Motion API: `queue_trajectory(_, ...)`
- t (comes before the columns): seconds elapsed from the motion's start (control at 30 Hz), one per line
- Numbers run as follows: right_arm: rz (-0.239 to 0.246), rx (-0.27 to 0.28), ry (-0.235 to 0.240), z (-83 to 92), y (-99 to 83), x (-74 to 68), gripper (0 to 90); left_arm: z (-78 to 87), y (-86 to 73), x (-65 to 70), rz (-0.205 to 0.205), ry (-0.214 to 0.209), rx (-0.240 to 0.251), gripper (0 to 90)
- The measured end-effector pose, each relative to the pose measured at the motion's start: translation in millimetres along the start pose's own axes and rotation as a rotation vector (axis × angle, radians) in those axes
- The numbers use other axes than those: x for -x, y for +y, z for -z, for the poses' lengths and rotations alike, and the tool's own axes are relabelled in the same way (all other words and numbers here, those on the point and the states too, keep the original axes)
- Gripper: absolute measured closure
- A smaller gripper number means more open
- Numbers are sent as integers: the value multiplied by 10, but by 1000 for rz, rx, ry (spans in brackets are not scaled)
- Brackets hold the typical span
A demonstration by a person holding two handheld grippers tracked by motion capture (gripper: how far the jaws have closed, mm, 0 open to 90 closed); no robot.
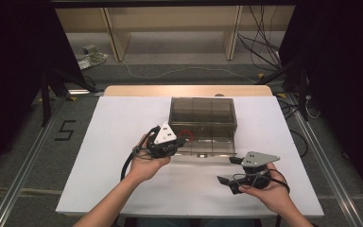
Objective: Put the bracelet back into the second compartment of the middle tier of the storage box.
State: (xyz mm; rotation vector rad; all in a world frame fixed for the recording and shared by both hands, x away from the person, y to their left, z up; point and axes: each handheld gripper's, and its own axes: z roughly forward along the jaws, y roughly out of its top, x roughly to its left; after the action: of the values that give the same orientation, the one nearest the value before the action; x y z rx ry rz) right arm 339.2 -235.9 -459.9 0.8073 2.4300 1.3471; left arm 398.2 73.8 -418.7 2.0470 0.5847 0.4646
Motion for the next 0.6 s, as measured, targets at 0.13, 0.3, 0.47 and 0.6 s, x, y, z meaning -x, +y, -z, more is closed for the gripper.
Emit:
queue_trajectory(0.13, -3, 1, -1, -1, 1, -5, 164, -8, 4, 9, 0, -2, 0, 880)
queue_trajectory(0.3, 0, 0, 0, 0, 0, -1, 165, -12, 8, 17, -2, -4, 0, 880)
queue_trajectory(0.47, -3, 1, -1, -1, 0, -4, 165, -27, 18, 29, -6, -6, -2, 880)
queue_trajectory(0.6, 1, 0, -1, 0, 0, -1, 165, -45, 22, 40, -5, -11, -7, 880)
